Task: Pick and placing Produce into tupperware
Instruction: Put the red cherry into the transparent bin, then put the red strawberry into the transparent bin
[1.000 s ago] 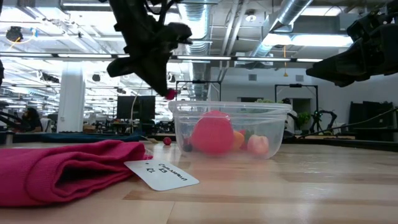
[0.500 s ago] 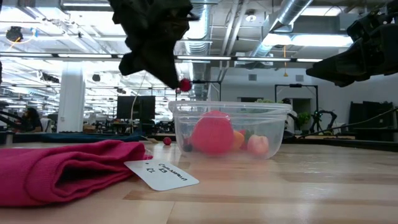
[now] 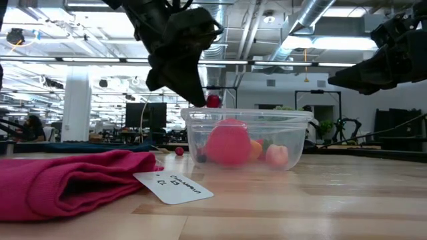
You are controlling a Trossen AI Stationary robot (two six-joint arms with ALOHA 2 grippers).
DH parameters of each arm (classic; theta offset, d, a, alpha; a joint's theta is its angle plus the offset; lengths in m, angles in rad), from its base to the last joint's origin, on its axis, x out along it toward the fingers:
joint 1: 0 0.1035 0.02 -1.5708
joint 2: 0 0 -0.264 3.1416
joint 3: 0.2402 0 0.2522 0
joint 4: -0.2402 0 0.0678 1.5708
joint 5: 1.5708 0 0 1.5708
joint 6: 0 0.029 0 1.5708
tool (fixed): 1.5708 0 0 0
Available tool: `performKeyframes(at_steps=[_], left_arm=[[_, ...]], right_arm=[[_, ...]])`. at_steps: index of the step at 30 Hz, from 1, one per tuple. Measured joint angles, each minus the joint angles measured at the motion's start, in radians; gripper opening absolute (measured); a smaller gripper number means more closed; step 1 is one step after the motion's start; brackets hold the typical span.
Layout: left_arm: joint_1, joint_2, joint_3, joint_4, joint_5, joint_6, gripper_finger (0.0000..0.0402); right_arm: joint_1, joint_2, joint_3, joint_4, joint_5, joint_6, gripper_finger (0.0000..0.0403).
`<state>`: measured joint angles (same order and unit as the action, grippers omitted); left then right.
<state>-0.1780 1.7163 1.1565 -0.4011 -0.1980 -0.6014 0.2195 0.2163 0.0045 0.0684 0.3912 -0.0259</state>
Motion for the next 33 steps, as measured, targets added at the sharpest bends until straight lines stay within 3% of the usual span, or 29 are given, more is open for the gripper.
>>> performKeyframes(at_steps=[6,14,18,24,33], left_arm=[[0.0,0.008,0.0,0.014,0.003,0.123,0.0013],[0.005,0.007,0.0,0.015,-0.01,0.122,0.0076],[0.005,0.0,0.0,0.001,-0.116,0.01,0.0096],[0.027,-0.01,0.0,-0.052,-0.285,-0.146,0.0094],[0.146,-0.039,0.0,-0.144,-0.268,-0.432,0.0071]], right_arm=[[0.0,0.0,0.0,-0.001,-0.001,0.0,0.0224],[0.0,0.0,0.0,-0.001,0.0,0.0,0.0224],[0.0,0.0,0.0,-0.001,0.0,0.0,0.0224],[0.0,0.0,0.0,-0.001,0.0,0.0,0.0224],[0.0,0.0,0.0,-0.001,0.0,0.0,0.0224]])
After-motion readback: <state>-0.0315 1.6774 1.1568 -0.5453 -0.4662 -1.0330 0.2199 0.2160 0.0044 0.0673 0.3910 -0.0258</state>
